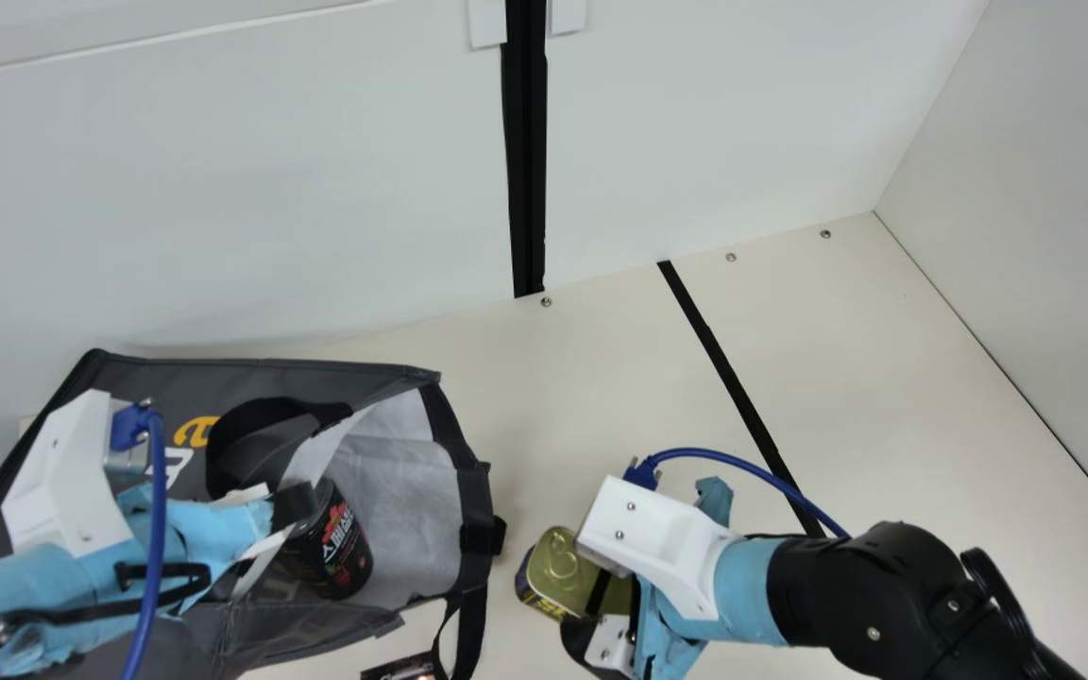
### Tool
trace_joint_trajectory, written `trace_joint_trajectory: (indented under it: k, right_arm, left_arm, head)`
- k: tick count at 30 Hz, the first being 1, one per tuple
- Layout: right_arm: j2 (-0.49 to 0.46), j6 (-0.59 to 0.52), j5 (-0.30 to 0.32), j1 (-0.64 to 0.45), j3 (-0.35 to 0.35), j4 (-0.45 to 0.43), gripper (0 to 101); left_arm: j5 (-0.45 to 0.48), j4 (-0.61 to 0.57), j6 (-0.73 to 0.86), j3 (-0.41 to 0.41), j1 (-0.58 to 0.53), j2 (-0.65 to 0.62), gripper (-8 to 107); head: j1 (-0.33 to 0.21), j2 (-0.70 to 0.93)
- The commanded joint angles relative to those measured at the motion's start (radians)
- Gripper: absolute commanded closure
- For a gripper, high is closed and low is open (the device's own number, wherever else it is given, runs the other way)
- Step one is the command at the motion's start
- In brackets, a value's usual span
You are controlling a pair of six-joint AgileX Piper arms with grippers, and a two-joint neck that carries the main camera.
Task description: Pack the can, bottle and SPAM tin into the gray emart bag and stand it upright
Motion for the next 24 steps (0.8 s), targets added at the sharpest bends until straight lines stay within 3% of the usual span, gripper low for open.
trace_joint_trajectory:
  k: [1,11,24]
  right_arm:
    - [0.0,-0.059,-0.021,-0.003,0.006,0.077,101]
    - [0.015,-0.255,-0.081,-0.021,0.03,0.296,101]
    - [0.08,-0.472,-0.08,-0.066,0.025,0.504,101]
  left_arm:
    - [0.0,0.0,0.0,0.0,0.0,0.0,107]
    - [0.0,0.0,0.0,0.0,0.0,0.0,107]
    - [0.0,0.0,0.0,0.0,0.0,0.0,107]
  head:
    - [-0.023,-0.001]
    - [-0.023,-0.001]
    - [-0.023,-0.001]
